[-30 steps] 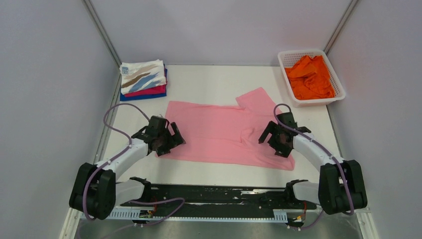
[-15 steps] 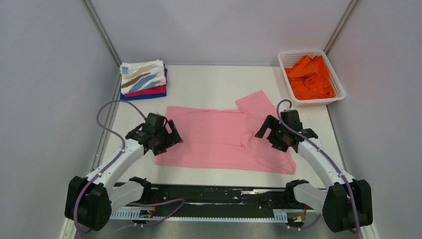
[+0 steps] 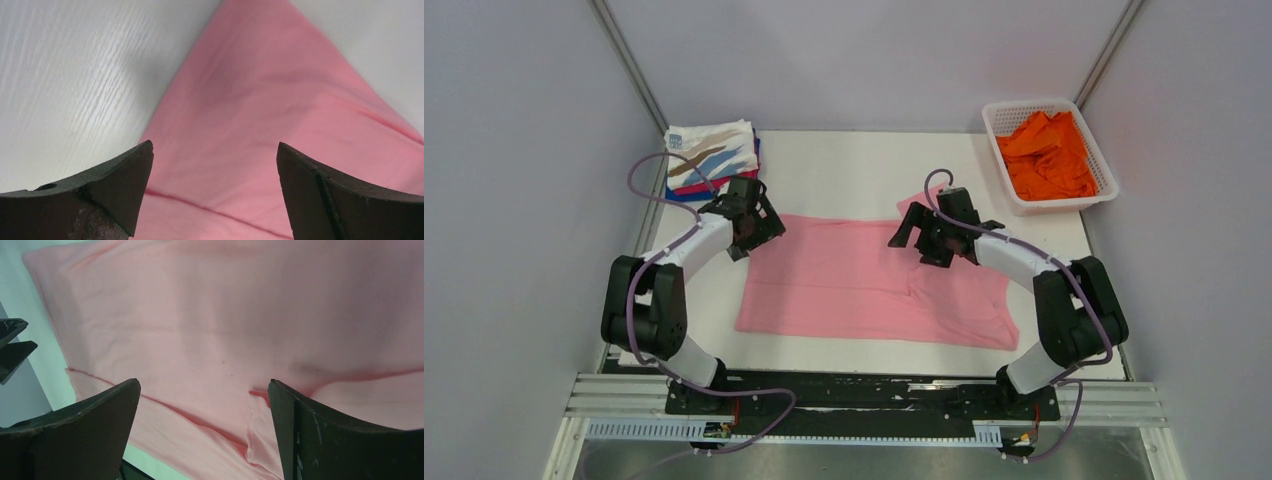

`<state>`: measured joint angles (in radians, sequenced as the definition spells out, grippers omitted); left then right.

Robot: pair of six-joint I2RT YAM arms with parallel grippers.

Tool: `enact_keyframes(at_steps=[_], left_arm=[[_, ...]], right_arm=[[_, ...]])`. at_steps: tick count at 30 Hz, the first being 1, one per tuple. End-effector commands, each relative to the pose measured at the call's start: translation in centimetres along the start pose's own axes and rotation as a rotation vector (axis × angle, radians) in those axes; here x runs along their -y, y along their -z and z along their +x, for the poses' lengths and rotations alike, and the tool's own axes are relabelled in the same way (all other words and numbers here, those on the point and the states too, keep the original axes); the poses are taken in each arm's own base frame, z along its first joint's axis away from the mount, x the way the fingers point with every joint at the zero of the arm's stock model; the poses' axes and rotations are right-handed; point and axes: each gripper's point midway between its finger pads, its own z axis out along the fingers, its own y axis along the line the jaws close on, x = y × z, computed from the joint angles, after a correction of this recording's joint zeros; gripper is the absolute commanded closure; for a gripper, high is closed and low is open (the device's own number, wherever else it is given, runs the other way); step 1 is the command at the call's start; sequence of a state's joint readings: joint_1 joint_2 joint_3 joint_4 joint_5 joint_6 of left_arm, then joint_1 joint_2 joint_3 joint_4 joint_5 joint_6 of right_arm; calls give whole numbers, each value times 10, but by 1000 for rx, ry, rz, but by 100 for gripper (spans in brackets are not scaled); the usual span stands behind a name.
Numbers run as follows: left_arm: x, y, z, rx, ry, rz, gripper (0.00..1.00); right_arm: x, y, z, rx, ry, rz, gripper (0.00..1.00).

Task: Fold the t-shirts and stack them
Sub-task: Grab the side of the flattened tshirt furthest away from the robot with both arms

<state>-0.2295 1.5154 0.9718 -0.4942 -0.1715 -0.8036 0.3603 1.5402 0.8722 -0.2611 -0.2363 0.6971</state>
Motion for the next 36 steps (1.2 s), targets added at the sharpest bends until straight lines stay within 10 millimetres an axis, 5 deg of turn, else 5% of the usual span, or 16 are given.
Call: enact_keyframes(at_steps=[1,5,11,19,36], left_arm=[[20,-13,-51,104,13,18,0],[30,-30,-67,76,7,9,1],[28,-64,-84,74,-29,-95,6],[29,-97,-92,72,-64,-158,30],[41,-106,-71,12,-141,-123,42]], right_arm=[[-20,-12,-34,86,-13,-18,0],[-17,-7,-51,145,14,29,0],[-1,29,-82,322,41,103,0],[23,58,-89,440,53,184,0],[35,63,-93,472,66,238,0]])
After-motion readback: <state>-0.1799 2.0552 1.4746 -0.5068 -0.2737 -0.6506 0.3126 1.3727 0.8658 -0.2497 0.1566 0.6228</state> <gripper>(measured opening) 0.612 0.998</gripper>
